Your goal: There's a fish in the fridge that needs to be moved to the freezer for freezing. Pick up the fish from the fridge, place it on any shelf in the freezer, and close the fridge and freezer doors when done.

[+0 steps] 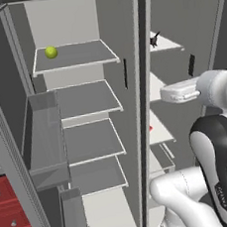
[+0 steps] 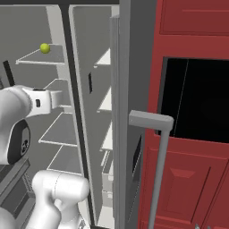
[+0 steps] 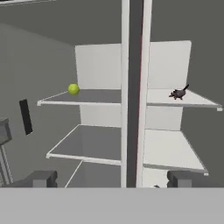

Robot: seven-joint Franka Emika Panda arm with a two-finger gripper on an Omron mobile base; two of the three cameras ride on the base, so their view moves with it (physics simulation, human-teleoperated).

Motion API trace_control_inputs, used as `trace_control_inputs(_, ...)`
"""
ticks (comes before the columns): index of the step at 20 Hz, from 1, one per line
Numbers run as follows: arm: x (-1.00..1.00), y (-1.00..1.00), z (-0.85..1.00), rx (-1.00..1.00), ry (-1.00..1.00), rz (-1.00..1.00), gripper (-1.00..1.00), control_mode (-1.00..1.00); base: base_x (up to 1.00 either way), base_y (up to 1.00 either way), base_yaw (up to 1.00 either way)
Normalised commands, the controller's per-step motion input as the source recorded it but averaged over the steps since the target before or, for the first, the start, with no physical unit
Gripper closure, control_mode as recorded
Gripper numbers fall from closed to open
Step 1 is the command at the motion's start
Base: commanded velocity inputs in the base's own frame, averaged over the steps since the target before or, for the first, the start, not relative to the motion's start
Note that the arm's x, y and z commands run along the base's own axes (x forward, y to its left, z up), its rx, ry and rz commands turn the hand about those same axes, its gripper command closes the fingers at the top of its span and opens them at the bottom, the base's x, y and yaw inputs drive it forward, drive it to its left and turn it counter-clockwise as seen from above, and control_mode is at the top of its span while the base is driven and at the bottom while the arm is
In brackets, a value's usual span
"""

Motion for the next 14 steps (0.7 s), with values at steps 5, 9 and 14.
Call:
trace_control_inputs(5, -0.2, 0.0, -0.03, 0.0, 0.0, 0.0, -1.0, 1.0, -0.57, 0.0, 0.0)
trace_control_inputs(9, 0.0, 0.0, 0.0, 0.0, 0.0, 0.0, -1.0, 1.0, -0.97, 0.05, -0.02)
trace_control_inputs(14, 0.0, 0.0, 0.0, 0.0, 0.0, 0.0, -1.0, 1.0, -0.82, 0.06, -0.02)
